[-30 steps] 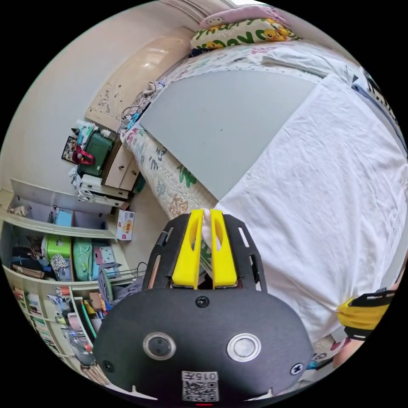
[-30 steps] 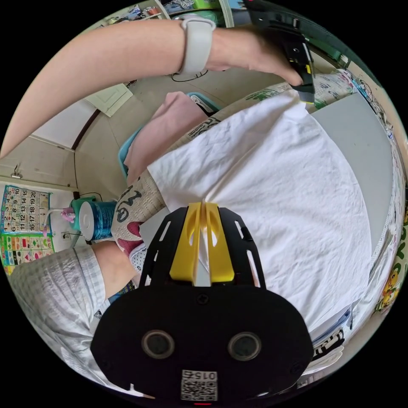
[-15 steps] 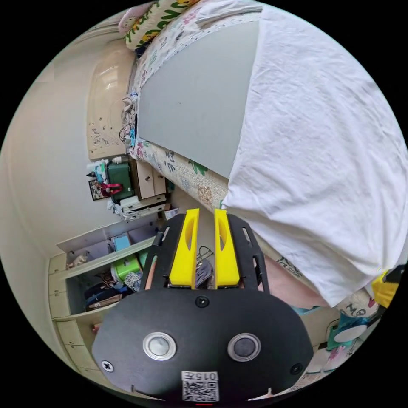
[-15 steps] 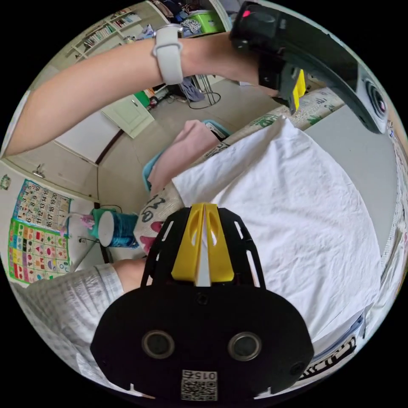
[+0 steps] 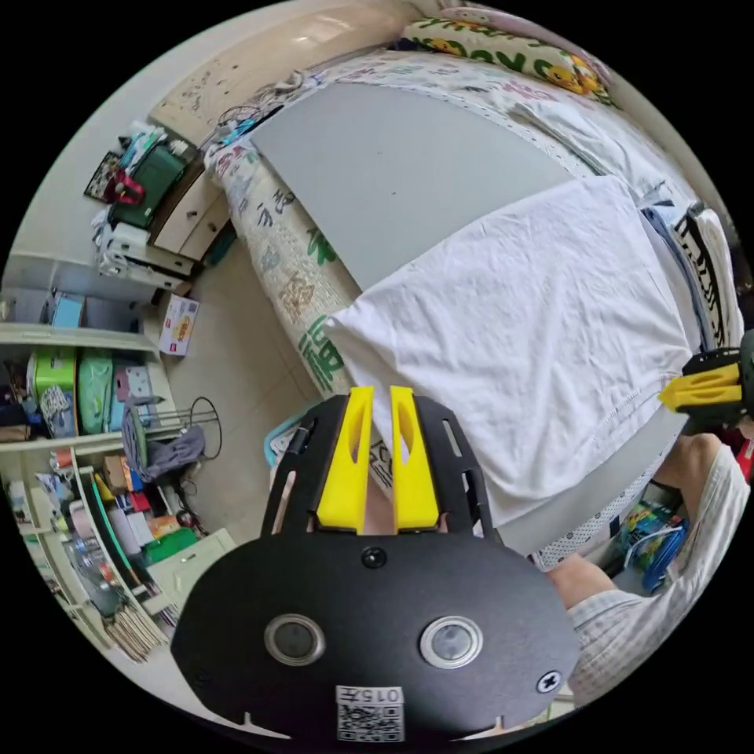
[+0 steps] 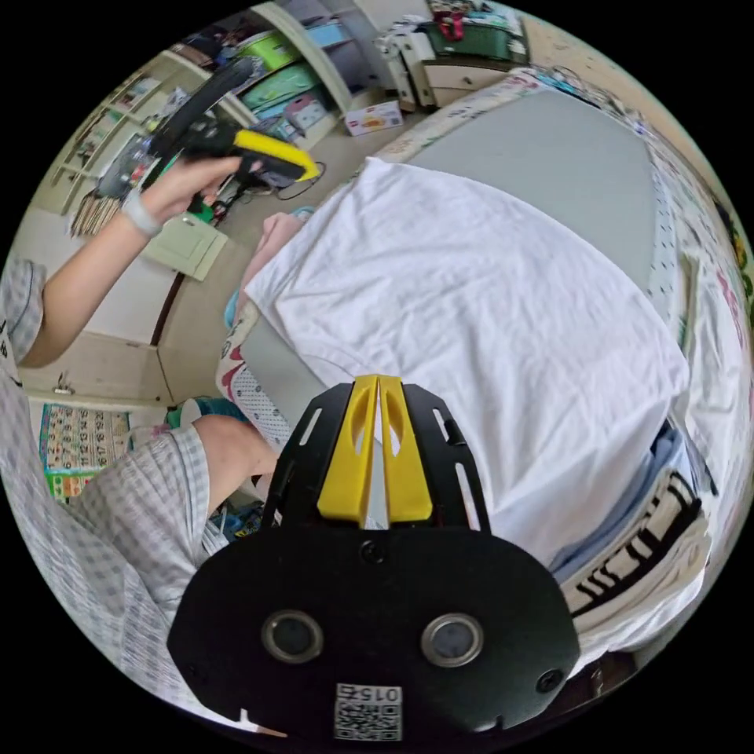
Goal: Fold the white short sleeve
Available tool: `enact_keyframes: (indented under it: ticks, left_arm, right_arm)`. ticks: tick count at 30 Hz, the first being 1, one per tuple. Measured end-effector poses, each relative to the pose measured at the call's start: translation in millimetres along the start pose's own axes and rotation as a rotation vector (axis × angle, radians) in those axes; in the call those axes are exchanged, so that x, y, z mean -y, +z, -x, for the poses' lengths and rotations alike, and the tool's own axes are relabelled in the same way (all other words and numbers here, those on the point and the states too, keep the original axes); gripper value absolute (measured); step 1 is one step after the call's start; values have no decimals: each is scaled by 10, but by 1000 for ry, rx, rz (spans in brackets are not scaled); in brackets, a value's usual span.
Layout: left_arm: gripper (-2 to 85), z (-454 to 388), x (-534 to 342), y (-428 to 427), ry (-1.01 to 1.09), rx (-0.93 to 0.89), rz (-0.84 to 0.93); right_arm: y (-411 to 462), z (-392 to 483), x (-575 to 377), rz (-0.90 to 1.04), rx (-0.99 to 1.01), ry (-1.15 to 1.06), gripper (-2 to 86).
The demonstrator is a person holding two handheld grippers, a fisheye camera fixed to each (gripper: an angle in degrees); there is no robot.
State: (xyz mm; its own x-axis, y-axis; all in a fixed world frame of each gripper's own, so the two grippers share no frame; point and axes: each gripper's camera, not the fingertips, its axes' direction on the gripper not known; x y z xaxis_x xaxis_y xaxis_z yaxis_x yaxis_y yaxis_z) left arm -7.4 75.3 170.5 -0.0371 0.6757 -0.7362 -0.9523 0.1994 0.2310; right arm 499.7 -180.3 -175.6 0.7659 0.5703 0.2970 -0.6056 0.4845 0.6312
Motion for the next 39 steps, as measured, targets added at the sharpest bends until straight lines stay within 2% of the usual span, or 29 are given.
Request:
enact_keyframes:
  ticks: [3, 9, 13, 17, 19, 24, 31, 35, 39]
  left_arm:
    - [26, 152, -412, 193, -90, -50, 22]
    - [36, 507, -957, 676, -223, -263, 75]
    - [48, 928, -1227, 1101, -381, -403, -16]
    - [53, 1298, -1489, 1557, -499, -525, -101]
    - [57, 1355, -1594, 1699, -532, -571, -106]
    - [71, 1401, -1887, 1836, -571, -549, -94]
    - [98, 1631, -2283, 2082, -678, -620, 0]
    - [102, 1644, -2221, 2309, -638, -662, 92]
    - [71, 1687, -2150, 2336, -590, -654, 119]
  right_arm:
    - [-215, -376, -242, -9, -48, 85, -4]
    - [-596, -1133, -636, -46, -131, 262, 5]
    - [-746, -1656, -643, -178, -186, 393, 28]
    - [-717, -2067, -620, -340, -127, 490, 42]
    - [-655, -2112, -622, -347, -94, 542, 44]
    - [-683, -1876, -669, -282, -173, 548, 56]
    - [-735, -1889, -1117, -120, -166, 756, 104]
    - [-595, -2094, -1212, -40, -135, 853, 122]
    - [-562, -2280, -1160, -16, -125, 888, 91]
